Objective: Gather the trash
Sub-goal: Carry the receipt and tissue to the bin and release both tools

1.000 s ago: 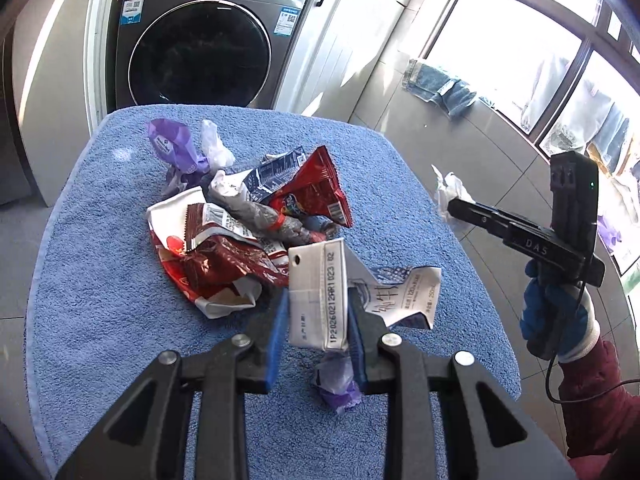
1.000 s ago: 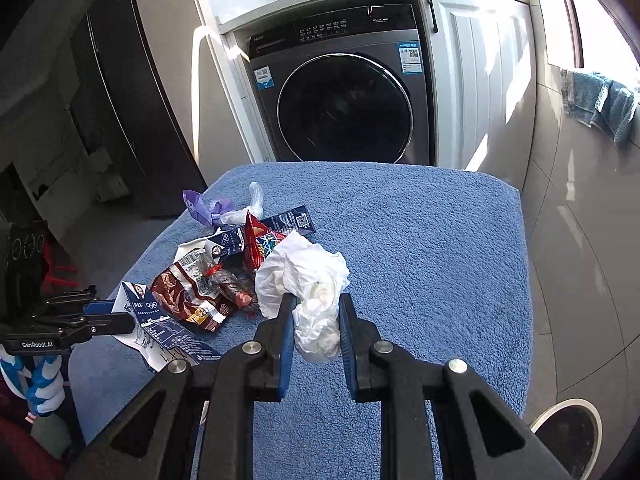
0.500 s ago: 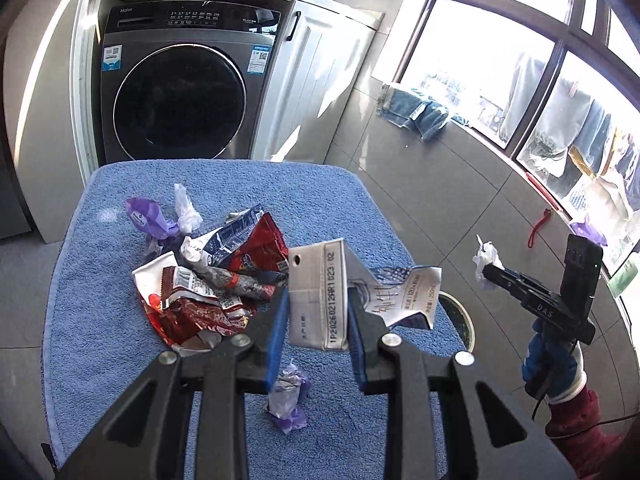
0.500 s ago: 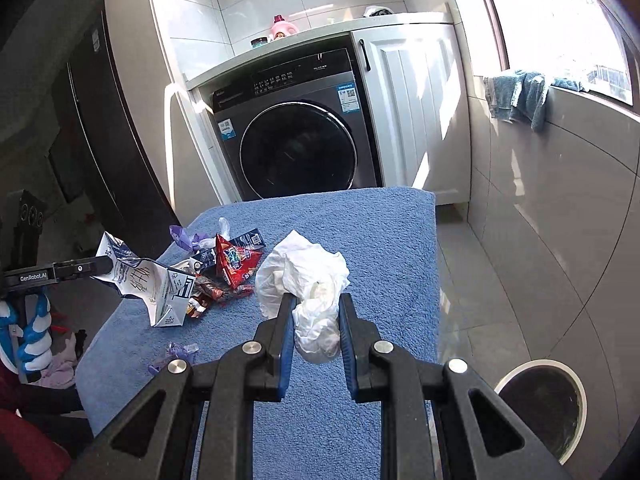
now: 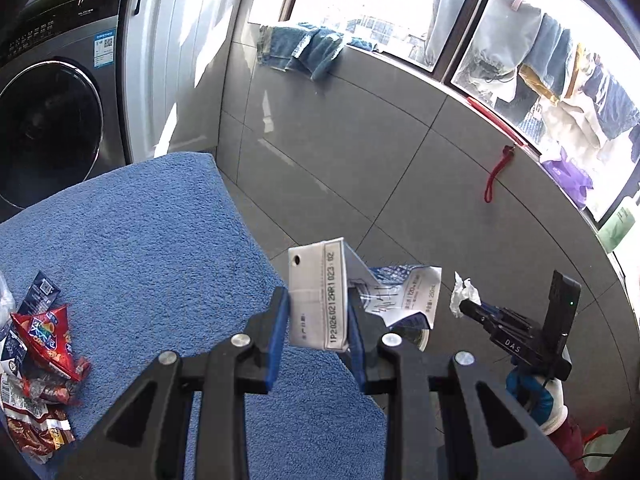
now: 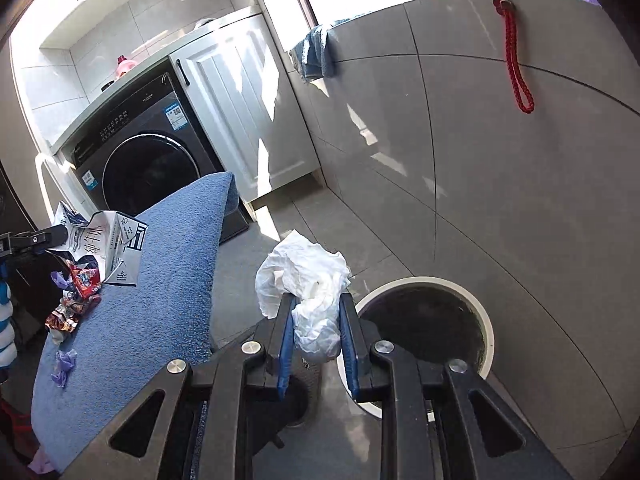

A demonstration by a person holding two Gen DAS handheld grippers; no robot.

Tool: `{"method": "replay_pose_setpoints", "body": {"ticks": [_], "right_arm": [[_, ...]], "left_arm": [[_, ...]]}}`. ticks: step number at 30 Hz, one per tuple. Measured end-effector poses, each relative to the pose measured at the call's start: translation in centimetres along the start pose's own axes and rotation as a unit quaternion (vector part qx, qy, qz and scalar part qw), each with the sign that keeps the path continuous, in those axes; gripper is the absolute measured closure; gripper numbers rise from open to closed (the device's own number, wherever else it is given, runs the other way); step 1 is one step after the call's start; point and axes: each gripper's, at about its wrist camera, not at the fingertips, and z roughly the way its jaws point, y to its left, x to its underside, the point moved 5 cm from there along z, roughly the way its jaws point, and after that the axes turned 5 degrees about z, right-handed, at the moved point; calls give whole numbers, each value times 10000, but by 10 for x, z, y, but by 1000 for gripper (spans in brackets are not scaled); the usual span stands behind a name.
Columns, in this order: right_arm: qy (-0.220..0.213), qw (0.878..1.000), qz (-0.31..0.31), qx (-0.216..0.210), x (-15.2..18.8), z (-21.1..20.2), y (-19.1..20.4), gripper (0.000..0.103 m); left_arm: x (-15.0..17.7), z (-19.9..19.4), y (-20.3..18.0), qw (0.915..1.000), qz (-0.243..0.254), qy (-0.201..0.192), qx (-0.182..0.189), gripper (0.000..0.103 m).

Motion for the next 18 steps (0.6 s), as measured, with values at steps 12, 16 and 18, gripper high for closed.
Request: {"method": "replay_pose_setpoints", "body": {"ticks": [12,16,18], "right_arm": [[131,9942,742,762,6,47,-91,75],[183,9914,879,956,10,59,-107,51],[281,9899,902,1054,16,63,-113,51]], "left_arm": [[-36,179,-113,9955,495,708,389,74],[-31,212,-133,9917,480,965,707,65],[-28,217,-138,9903,477,1023,806,59]]}}
